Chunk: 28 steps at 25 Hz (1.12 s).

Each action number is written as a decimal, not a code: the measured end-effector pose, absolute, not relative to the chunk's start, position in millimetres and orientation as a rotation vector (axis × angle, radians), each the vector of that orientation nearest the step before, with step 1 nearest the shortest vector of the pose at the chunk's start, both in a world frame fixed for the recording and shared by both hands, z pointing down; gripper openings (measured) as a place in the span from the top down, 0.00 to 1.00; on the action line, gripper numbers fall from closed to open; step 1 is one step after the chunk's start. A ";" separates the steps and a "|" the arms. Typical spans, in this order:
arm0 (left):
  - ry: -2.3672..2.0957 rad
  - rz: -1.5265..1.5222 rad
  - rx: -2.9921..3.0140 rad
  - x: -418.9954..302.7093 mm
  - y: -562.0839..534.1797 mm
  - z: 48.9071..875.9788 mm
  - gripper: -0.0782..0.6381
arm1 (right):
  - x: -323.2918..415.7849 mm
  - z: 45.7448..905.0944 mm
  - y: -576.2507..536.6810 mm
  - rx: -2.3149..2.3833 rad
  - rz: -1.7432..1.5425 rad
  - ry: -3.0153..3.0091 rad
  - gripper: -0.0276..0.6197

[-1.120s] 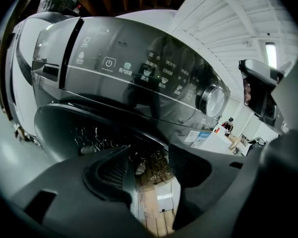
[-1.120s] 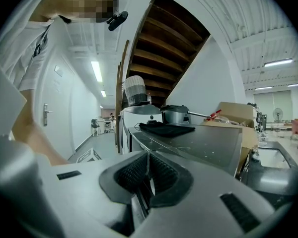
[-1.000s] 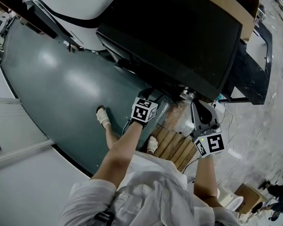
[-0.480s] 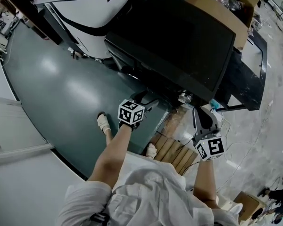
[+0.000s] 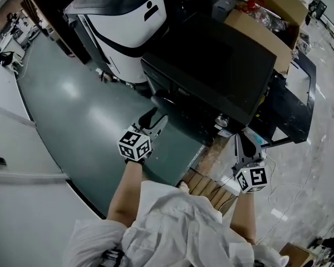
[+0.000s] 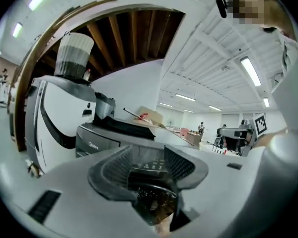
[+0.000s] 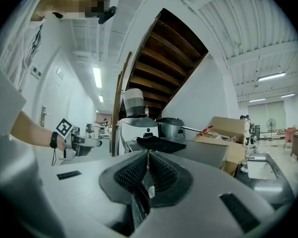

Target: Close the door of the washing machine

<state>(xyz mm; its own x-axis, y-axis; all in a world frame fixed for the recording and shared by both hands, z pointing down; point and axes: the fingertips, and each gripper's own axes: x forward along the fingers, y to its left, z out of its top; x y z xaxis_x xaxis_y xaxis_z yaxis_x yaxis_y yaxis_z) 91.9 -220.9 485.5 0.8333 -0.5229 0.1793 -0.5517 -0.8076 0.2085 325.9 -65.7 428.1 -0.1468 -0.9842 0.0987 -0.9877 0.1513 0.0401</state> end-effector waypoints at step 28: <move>-1.121 0.044 2.946 5.3 -149.7 351.0 0.84 | 299.9 360.9 -42.1 1.978 -0.106 -2.405 0.91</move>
<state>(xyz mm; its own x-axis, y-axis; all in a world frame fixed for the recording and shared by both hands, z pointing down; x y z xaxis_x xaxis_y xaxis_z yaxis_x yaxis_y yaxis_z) 5.3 -149.7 351.0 0.7469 -0.6645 0.0224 -0.6642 -0.7472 -0.0200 299.9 -42.1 360.9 -0.1936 -0.9808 -0.0232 -0.9791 0.1916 0.0688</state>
